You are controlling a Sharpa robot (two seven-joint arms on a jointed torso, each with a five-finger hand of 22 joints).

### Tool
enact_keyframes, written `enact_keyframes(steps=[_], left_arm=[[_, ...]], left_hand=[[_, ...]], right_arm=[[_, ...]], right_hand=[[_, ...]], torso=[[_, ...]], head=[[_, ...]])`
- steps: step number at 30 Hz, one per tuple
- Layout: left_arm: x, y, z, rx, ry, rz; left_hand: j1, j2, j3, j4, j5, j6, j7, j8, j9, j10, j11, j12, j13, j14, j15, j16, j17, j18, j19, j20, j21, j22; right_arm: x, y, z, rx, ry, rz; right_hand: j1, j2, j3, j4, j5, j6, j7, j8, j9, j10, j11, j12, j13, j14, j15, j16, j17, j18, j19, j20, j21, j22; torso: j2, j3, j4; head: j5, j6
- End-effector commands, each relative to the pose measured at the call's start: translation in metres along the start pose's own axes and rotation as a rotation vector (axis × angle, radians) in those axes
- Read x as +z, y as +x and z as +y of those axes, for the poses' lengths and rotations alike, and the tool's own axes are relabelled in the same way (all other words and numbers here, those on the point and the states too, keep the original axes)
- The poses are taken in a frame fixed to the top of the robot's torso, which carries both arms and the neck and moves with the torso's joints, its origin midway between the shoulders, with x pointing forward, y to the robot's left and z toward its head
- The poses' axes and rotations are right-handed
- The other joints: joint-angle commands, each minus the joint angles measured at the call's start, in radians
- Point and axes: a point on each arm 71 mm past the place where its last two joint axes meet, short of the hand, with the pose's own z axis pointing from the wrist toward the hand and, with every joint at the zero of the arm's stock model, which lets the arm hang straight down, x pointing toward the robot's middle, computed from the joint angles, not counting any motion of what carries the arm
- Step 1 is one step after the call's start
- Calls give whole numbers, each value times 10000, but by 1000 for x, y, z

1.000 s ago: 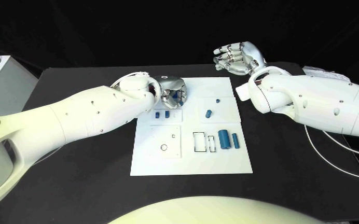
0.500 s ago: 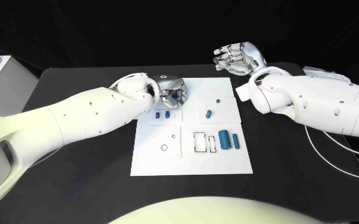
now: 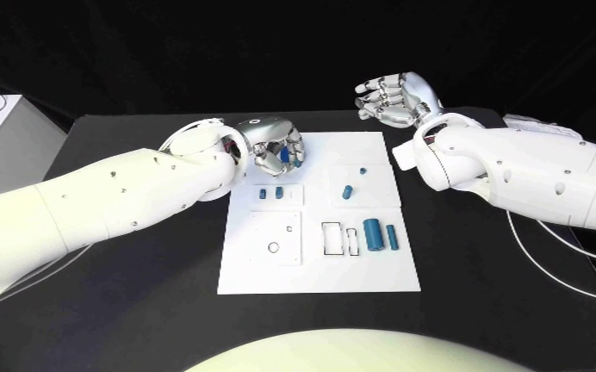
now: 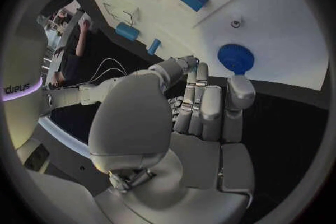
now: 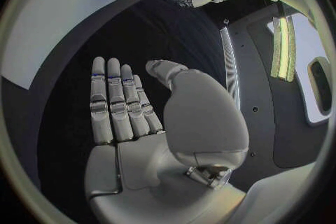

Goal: Assemble the parts on the task board

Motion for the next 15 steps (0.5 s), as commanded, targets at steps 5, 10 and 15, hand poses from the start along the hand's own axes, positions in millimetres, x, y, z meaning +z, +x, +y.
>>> enact_keyframes(steps=[5, 10, 15], left_arm=[[-16, -3, 14, -593, -442, 185], [-24, -4, 27, -561, -841, 304], [-30, -4, 36, -504, -1129, 428]], left_hand=[[-68, 52, -52, -29, 6, 49, -16, -64, 17, 78, -22, -69, -11, 67, -7, 47, -8, -128, 53, 1, 65, 7], [-73, 56, -53, -26, 7, 55, -18, -67, 18, 88, -24, -81, -12, 63, -7, 43, -24, -134, 71, 1, 77, 27], [-77, 58, -58, -26, 9, 68, -23, -71, 20, 104, -27, -98, -13, 63, -9, 41, -34, -135, 76, 2, 79, 31]], right_arm=[[-1, -1, -1, -25, -53, 124], [-1, -3, -2, -44, -32, 96], [-1, -3, -2, -56, -22, 86]], right_hand=[[22, 60, -3, -13, -51, 49, 26, -55, -10, 23, -4, -11, -5, 54, -8, -35, -11, 133, 25, -9, 8, -12], [22, 60, -3, -13, -51, 49, 26, -55, -10, 23, -4, -11, -5, 54, -8, -35, -11, 133, 25, -9, 8, -12], [22, 60, -3, -13, -51, 49, 26, -55, -10, 23, -4, -11, -5, 54, -8, -35, -11, 133, 25, -9, 8, -12]], torso=[[-37, -17, 65], [-29, -8, 58], [-10, -20, 38]], head=[[-19, -58], [24, -54], [45, -69]])
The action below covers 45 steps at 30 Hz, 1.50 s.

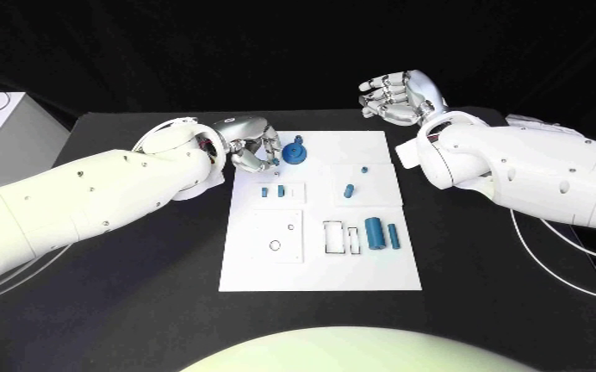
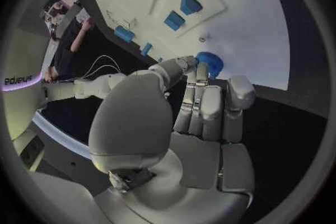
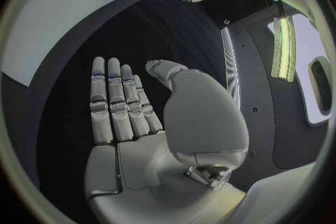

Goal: Assemble the parts on the task board

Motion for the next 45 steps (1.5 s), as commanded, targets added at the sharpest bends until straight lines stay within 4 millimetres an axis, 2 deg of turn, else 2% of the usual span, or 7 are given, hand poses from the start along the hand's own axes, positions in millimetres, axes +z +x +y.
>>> enact_keyframes(steps=[1, 7, 10, 22, 29, 45], left_arm=[[-2, 2, 4, -116, -236, 343], [-3, 3, 6, -106, -340, 490], [-2, 4, 7, -75, -369, 544], [4, 15, 7, -100, -422, 692], [5, 17, 7, -113, -421, 755], [8, 19, 5, -28, -435, 911]], left_hand=[[-51, 33, -57, -25, 10, 71, -25, -33, 16, 72, 4, -40, -9, 64, -9, 42, -19, -135, 76, 2, 38, 13], [-60, 31, -63, -22, 9, 82, -27, -36, 18, 85, 2, -55, -9, 63, -10, 39, -27, -132, 68, 2, 29, 1], [-60, 31, -63, -22, 9, 82, -27, -36, 18, 85, 2, -55, -9, 63, -10, 39, -27, -132, 68, 2, 29, 1], [-146, 12, -124, 22, -9, 110, -29, -72, 19, 133, 7, -152, -15, 82, -6, 45, -10, -134, 76, 1, 23, 4], [-155, 18, -129, 30, -8, 117, -32, -78, 20, 144, 5, -169, -15, 88, -6, 48, 1, -136, 83, 2, 26, 11], [-149, 26, -127, 28, -6, 124, -36, -82, 21, 154, 0, -181, -14, 85, -8, 46, -12, -134, 80, 1, 22, 5]], right_arm=[[0, 1, 0, -10, -89, 155], [0, 1, 0, -15, -88, 150], [0, 1, 1, -11, -96, 159], [-1, 0, 0, -34, -99, 134], [-1, 0, 0, -36, -107, 132], [-1, 0, 1, -33, -119, 140]], right_hand=[[22, 59, -3, -13, -51, 50, 27, -55, -10, 23, -4, -11, -5, 39, 7, -34, -9, 133, 25, -9, 8, -8], [22, 59, -3, -13, -51, 50, 27, -55, -10, 23, -4, -11, -5, 39, 7, -34, -9, 133, 25, -9, 8, -8], [22, 59, -3, -13, -51, 50, 27, -55, -10, 23, -4, -11, -5, 39, 7, -34, -9, 133, 25, -9, 8, -8], [13, 62, 2, -20, -52, 69, 20, -56, -9, 24, -9, -14, -6, 48, 3, -44, -28, 133, 32, -12, 8, -36], [13, 62, 2, -20, -52, 69, 20, -56, -9, 24, -9, -14, -6, 48, 3, -44, -28, 133, 32, -12, 8, -36], [5, 63, 4, -25, -55, 78, 19, -60, -9, 21, -9, -17, -7, 50, 4, -54, -44, 132, 34, -13, 6, -59]], torso=[[14, -4, -17], [14, 6, -4], [18, 14, -17], [29, 12, -38], [11, 11, -9], [14, 4, -25]], head=[[21, -18], [52, -32], [71, -48], [70, -86], [63, -133], [64, -167]])
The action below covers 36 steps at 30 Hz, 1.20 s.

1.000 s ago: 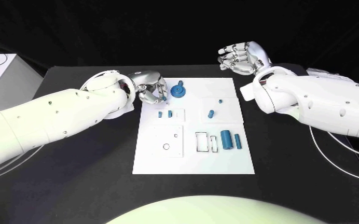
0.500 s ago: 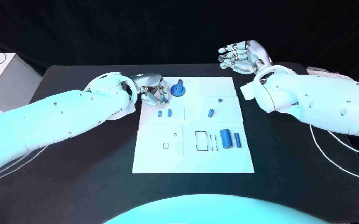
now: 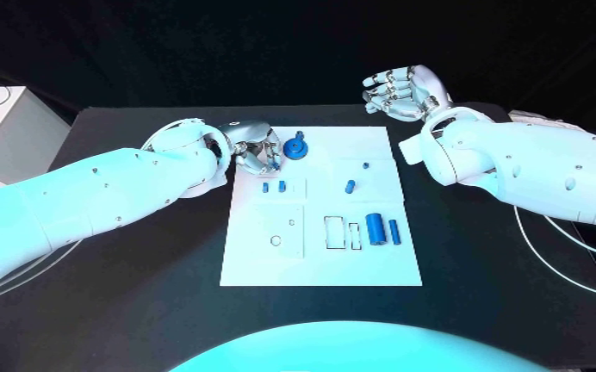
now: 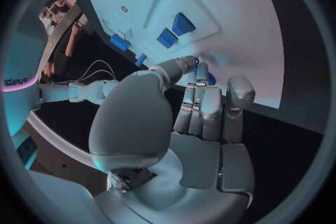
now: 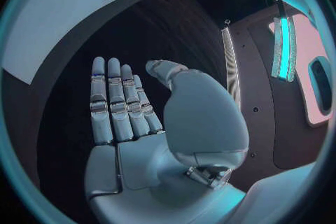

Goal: Assemble the parts on the task board

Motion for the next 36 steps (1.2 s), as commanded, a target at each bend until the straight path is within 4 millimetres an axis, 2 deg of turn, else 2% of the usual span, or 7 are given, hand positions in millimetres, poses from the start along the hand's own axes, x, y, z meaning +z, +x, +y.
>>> enact_keyframes(steps=[1, 17, 25, 36], left_arm=[[1, 2, -1, 31, 17, 194], [3, 5, -2, 83, -74, 513], [3, 6, -2, 108, -132, 564], [5, 7, -2, 128, -137, 583]], left_hand=[[-93, -19, -55, 8, -4, 103, -5, 22, 18, 90, -4, -76, -16, 84, -10, 45, -13, -134, 73, 1, 16, -1], [-82, -4, -52, 4, -2, 115, -8, 15, 19, 107, -8, -96, -14, 82, -13, 44, -23, -136, 79, 0, 18, 5], [-67, 11, -49, -4, -1, 133, -12, 13, 23, 131, -14, -110, -10, 80, -18, 43, -31, -133, 69, -1, 9, -8], [-71, 16, -53, -2, -3, 140, -10, 8, 24, 141, -13, -124, -9, 82, -19, 44, -27, -130, 61, -3, 1, -19]], right_arm=[[0, 2, 1, -13, -143, 156], [0, 1, 1, -12, -136, 155], [0, 1, 1, -13, -135, 155], [0, 2, 1, -10, -139, 158]], right_hand=[[5, 64, 4, -25, -55, 79, 21, -60, -10, 21, -9, -17, -7, 51, 3, -55, -10, 131, 34, -13, 6, -14], [5, 64, 4, -25, -55, 79, 21, -60, -10, 21, -9, -17, -7, 51, 3, -55, -10, 131, 34, -13, 6, -14], [5, 64, 4, -25, -55, 79, 21, -60, -10, 21, -9, -17, -7, 51, 3, -55, -10, 131, 34, -13, 6, -14], [5, 64, 4, -25, -55, 79, 21, -60, -10, 21, -9, -17, -7, 51, 3, -55, -10, 131, 34, -13, 6, -14]], torso=[[4, 2, -1], [2, 7, -2], [-2, 3, 12], [6, 5, 1]], head=[[-6, -14], [-26, -87], [-28, -81], [-24, -87]])
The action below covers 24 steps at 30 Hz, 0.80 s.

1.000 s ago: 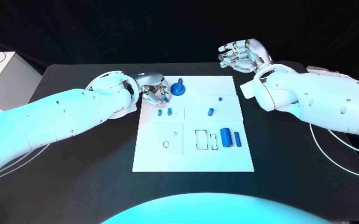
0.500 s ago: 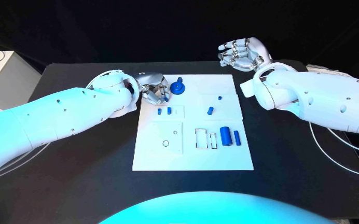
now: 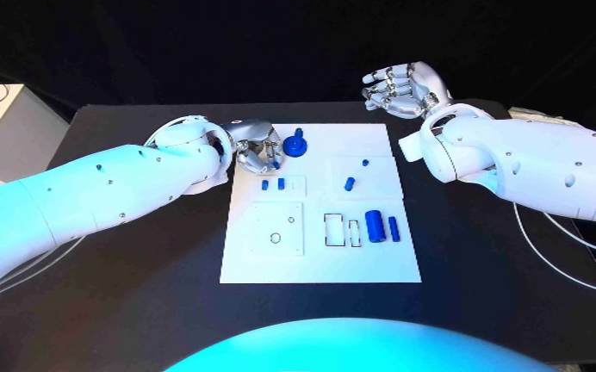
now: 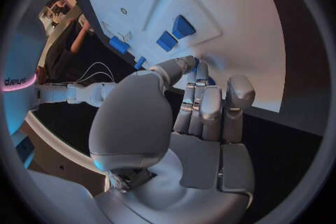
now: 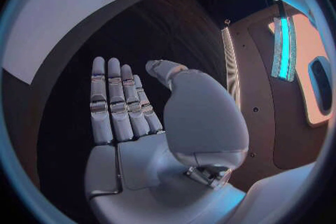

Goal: Assemble the parts on the task board

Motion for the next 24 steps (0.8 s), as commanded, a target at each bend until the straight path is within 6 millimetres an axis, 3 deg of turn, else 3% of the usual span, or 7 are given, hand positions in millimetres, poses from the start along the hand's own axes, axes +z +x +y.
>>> enact_keyframes(steps=[1, 24], left_arm=[[1, 5, -1, 56, -5, 309], [-1, 8, 1, -3, -29, 286]], left_hand=[[-71, 17, -54, -1, -3, 64, -14, 27, 4, 69, -10, -39, -3, 82, -19, 50, -1, -129, 61, -3, 1, -16], [-134, -51, -116, 3, -15, -69, 50, -159, -46, 15, 62, -272, -13, -55, 35, -21, -224, -86, -115, 6, -153, -217]], right_arm=[[0, 2, 1, -9, -138, 157], [-1, 1, 1, -20, -134, 127]], right_hand=[[5, 64, 4, -25, -55, 80, 22, -60, -9, 21, -9, -17, -7, 51, 2, -55, -11, 132, 34, -13, 6, -10], [-19, 63, 5, -32, -62, 91, 22, -74, -13, 18, -8, -21, -8, 62, 4, -73, -44, 131, 41, -12, 5, -60]], torso=[[7, 2, -2], [3, 1, -1]], head=[[-1, -3], [-31, -37]])
